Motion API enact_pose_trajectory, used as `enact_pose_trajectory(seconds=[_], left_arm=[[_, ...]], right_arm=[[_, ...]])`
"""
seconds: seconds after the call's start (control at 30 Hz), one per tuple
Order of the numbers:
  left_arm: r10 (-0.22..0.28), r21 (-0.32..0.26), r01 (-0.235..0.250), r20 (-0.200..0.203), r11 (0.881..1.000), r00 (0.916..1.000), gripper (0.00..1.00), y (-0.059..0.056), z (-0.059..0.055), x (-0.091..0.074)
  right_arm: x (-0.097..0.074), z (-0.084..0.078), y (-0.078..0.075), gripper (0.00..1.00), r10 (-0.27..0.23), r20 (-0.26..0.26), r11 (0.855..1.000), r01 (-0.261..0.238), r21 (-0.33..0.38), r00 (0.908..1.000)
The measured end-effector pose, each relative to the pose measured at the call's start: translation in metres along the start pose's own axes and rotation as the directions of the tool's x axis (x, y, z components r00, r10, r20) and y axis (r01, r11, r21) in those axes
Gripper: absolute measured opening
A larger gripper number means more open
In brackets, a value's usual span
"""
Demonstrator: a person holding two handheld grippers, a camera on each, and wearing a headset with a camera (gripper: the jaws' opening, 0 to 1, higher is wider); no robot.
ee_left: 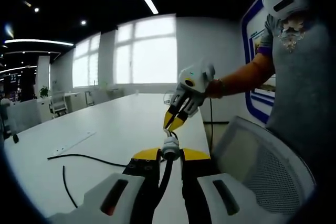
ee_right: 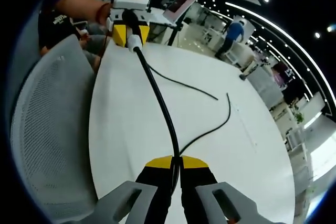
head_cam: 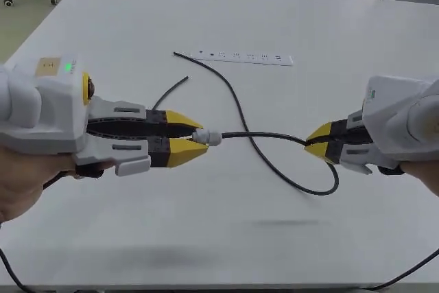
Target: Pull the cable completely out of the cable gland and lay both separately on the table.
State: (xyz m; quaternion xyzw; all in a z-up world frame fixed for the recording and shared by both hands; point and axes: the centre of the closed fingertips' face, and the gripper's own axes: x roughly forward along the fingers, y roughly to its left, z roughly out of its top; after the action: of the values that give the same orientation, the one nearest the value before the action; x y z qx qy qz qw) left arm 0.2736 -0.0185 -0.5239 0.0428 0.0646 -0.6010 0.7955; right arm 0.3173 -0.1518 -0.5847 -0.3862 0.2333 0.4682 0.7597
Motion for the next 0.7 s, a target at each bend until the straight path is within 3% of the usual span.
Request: enact_pose_trajectory(seconds=[0.47,0.5,0.57,0.7], left_arm=[[0.027,-0.006,-0.028,-0.041,1.0,0.9988,0.15,0.005,-0.012,0.004],[0.026,-0.008,-0.026,-0.035,1.0,0.9991,0.15,0.004,-0.011,0.004],[0.032,-0.001,-0.032,-0.048,0.999,0.9983,0.15,0.004,-0.013,0.005],[0.032,0.005,-0.032,-0.06,0.999,0.9977,0.15,0.003,-0.015,0.006]], right_arm=[[0.006,-0.011,0.014,0.0,0.048,-0.008,0.998,-0.047,0.043,0.9988],[0.006,-0.009,0.02,0.04,0.08,0.002,0.995,-0.08,0.062,0.9968],[0.005,0.003,0.024,0.15,0.081,0.035,0.994,-0.083,0.071,0.9961],[-0.005,0.036,0.025,0.14,0.066,0.106,0.997,-0.07,0.036,0.9922]])
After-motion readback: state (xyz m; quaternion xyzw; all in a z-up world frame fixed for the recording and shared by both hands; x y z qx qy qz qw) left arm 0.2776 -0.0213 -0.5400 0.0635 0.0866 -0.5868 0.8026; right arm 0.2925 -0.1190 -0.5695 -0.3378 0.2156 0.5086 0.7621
